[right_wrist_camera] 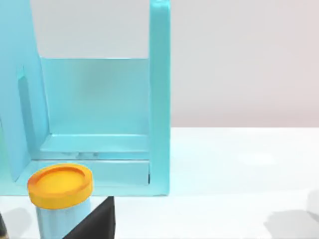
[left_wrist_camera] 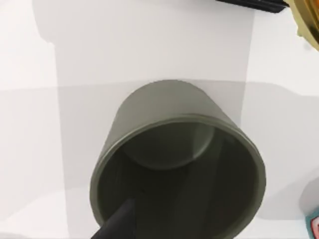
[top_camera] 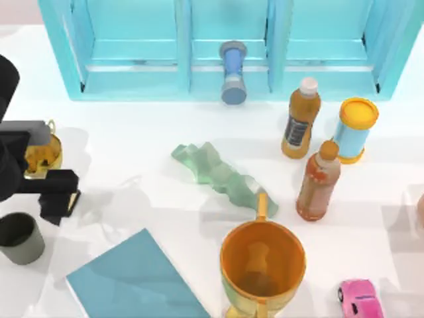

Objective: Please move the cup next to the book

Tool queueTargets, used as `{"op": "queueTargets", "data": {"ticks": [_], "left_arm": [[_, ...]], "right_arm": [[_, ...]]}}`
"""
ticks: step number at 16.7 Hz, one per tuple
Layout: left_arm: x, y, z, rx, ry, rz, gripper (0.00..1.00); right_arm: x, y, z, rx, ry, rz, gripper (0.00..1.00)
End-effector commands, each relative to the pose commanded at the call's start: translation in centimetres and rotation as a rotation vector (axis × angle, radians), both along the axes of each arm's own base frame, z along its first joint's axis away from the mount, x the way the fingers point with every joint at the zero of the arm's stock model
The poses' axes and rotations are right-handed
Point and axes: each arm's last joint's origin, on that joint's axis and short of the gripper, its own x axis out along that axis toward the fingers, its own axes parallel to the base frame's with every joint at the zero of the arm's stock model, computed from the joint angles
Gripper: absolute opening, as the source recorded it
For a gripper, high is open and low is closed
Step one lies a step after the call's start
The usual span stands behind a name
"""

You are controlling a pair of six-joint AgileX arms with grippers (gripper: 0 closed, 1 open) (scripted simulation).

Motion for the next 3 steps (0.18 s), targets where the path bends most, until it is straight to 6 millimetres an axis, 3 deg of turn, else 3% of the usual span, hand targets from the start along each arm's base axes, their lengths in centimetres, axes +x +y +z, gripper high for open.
{"op": "queueTargets", "data": {"ticks": [3], "left_arm": [[0.0,0.0,0.0,0.0,0.0,0.0,1.0]], "right_arm": [[0.0,0.0,0.0,0.0,0.0,0.0,1.0]]}}
